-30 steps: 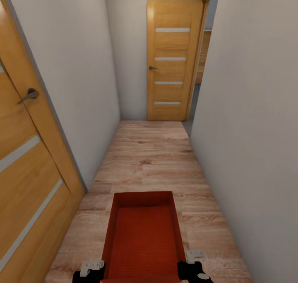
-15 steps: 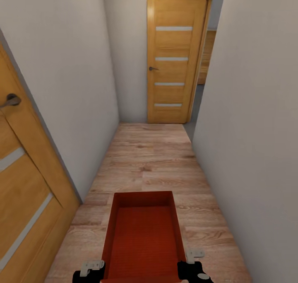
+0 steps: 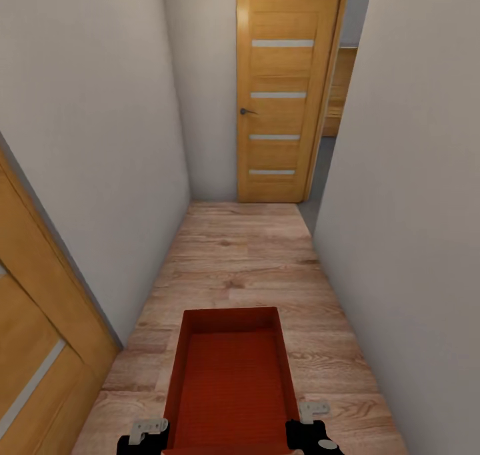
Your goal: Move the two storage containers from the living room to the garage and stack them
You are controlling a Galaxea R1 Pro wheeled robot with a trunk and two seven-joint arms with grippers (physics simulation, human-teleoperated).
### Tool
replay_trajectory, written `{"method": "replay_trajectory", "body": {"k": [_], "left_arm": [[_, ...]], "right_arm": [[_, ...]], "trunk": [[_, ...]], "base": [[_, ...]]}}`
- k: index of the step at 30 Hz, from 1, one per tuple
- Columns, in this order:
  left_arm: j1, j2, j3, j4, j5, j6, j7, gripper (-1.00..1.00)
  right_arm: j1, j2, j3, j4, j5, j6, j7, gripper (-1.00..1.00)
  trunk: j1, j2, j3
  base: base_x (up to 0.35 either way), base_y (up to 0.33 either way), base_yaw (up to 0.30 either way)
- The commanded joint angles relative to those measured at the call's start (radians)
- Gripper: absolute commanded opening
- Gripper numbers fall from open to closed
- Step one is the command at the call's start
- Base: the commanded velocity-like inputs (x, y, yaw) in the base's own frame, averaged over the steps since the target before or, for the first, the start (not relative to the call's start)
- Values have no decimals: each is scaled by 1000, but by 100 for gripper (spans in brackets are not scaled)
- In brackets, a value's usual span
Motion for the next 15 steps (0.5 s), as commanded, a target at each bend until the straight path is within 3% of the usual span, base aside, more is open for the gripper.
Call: {"method": "replay_trajectory", "body": {"k": [1,15], "left_arm": [[-1,0,8,1,3,-3,1,-100],[-1,0,8,1,3,-3,1,-100]], "right_arm": [[-1,0,-5,0,2,-3,-6,-100],[-1,0,-5,0,2,-3,-6,-100]], "trunk": [[1,0,-1],[1,0,-1]], "base": [[346,0,0],[346,0,9]]}}
